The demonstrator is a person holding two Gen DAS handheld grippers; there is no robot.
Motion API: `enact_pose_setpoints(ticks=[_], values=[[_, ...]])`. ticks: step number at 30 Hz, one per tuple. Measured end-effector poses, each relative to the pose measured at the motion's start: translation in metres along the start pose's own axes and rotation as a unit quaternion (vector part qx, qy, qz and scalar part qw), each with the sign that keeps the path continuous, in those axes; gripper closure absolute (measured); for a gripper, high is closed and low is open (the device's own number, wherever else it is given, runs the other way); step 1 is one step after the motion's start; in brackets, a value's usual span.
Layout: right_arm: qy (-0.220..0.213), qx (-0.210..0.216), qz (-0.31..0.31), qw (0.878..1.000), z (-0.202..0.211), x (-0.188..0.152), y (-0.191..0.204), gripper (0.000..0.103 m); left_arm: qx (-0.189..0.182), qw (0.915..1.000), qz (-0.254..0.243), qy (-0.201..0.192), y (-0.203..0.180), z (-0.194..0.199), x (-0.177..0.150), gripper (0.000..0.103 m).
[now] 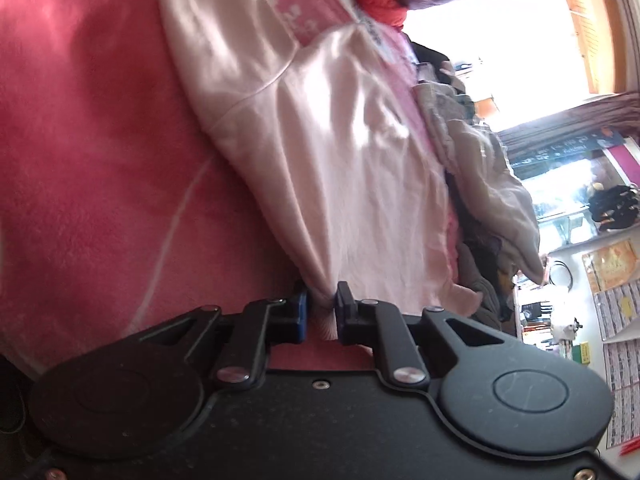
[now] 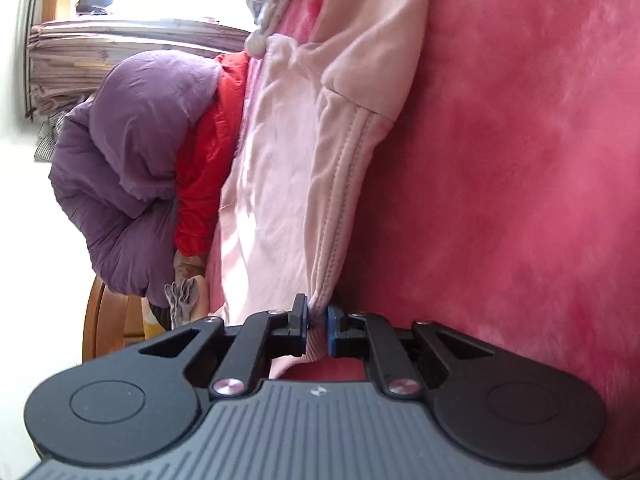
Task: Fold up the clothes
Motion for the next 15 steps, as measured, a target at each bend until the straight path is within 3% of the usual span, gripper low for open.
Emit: enact_pose_setpoints(ticks=[3, 7, 11, 13, 15], values=[[0.002, -0.019, 0.016, 1.0, -0.004, -0.003, -0.004, 0.095, 0.033, 0.9993, -0.011, 0.016, 0.008, -0.013, -0.006, 0.085], [0.01, -0.031, 0.008, 0.999, 0.0, -0.002, -0.001, 0.088, 0.035, 0.9988, -0.015, 0.031, 0.003, -0.007, -0.004, 0.073], [-0.013, -0.07, 0.036, 0.997, 0.028, -0.004, 0.006, 0.083, 0.028, 0.9987, -0.005, 0.041, 0.001, 0.013, -0.006, 0.073], [-0.042, -0.073, 0.081, 0.993, 0.044, -0.005, 0.018, 0.083, 0.021, 0.9987, -0.042, 0.02, -0.012, 0.023, -0.006, 0.073], [-0.071, -0.049, 0.128, 0.988, 0.054, -0.006, 0.033, 0.083, 0.006, 0.9962, -0.087, -0.006, -0.028, 0.028, -0.004, 0.073]])
Point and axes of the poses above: each gripper's, at about its wrist camera, not at the fingertips, and z roughly against the way its jaws point, y to its left, x to its top, the point moved 3 cm from there along -z, roughly the way its jaws point, and after that the axes turned 6 degrees about -z, right-handed, at the moved point
